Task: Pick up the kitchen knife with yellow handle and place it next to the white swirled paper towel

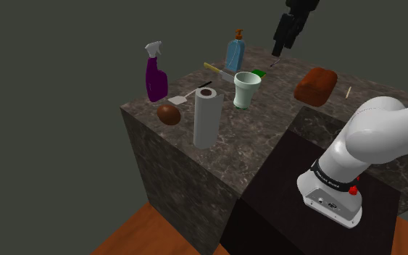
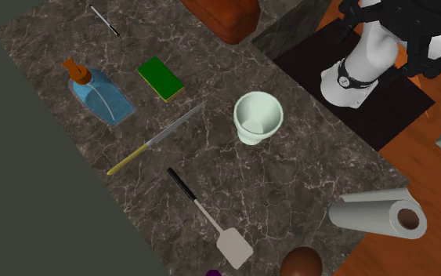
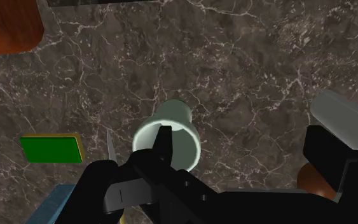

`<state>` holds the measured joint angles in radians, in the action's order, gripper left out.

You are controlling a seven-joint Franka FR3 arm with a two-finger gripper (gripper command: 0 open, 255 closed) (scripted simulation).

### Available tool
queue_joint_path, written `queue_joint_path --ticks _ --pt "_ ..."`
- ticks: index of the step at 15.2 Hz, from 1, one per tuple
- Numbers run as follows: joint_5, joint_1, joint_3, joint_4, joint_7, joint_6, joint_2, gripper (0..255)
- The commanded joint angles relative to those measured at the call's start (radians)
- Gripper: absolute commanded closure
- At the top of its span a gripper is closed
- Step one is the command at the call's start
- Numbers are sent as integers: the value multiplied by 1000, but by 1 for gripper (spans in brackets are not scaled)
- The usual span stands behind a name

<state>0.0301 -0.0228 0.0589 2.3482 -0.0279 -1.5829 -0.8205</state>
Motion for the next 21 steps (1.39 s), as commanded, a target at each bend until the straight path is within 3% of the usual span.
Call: queue_joint_path --ticks 1,11,21 --pt "0 0 0 0 0 0 0 0" --pt "-53 40 -96 -18 -112 -263 290 0" --pt "-49 67 -175 -170 -223 -456 645 0"
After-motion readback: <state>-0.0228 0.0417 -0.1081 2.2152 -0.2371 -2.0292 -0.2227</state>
